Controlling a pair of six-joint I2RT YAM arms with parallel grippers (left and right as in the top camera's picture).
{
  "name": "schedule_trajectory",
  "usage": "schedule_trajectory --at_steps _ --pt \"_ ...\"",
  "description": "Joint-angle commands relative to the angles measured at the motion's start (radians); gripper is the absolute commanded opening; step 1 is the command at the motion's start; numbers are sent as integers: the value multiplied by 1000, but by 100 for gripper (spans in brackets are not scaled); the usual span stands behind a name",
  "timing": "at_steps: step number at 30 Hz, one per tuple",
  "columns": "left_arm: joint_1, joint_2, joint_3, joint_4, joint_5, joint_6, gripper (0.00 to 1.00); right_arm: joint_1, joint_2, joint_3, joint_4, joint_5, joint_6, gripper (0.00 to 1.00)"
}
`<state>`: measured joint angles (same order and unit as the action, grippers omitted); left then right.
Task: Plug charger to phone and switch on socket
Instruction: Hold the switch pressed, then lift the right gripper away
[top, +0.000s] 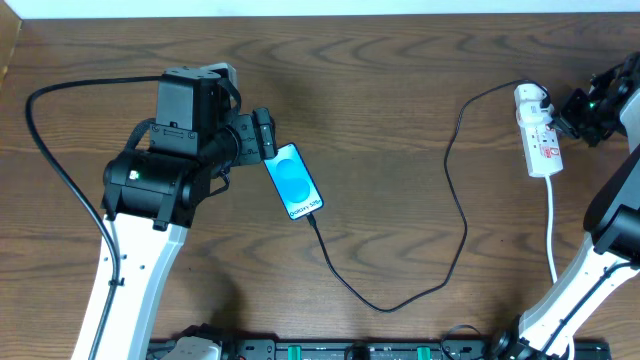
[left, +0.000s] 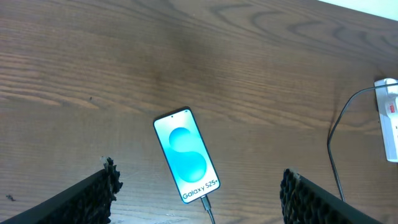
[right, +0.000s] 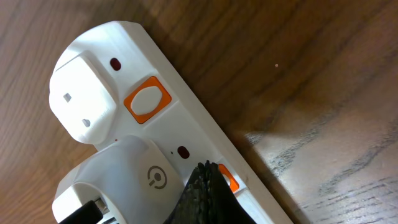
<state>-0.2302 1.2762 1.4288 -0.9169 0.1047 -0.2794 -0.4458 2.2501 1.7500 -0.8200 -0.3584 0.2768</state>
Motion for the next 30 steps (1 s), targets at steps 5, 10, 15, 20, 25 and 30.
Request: schedule_trajectory --at_steps 5,10,15,20,25,30 --pt "5 -3 9 -3 -12 17 85 86 9 -14 -31 -117 62 1" --pt "5 -3 9 -3 -12 17 85 99 9 -14 -32 -115 68 1" --pt "5 -3 8 -3 -12 17 85 112 9 -14 -37 -120 76 1" --pt "5 -3 9 -3 -12 17 85 129 9 -14 -47 -120 77 1" --pt "5 -3 9 -3 -12 17 85 142 9 -14 -60 -123 86 1" --pt "5 -3 9 -3 -12 17 85 145 9 -14 -70 -123 86 1"
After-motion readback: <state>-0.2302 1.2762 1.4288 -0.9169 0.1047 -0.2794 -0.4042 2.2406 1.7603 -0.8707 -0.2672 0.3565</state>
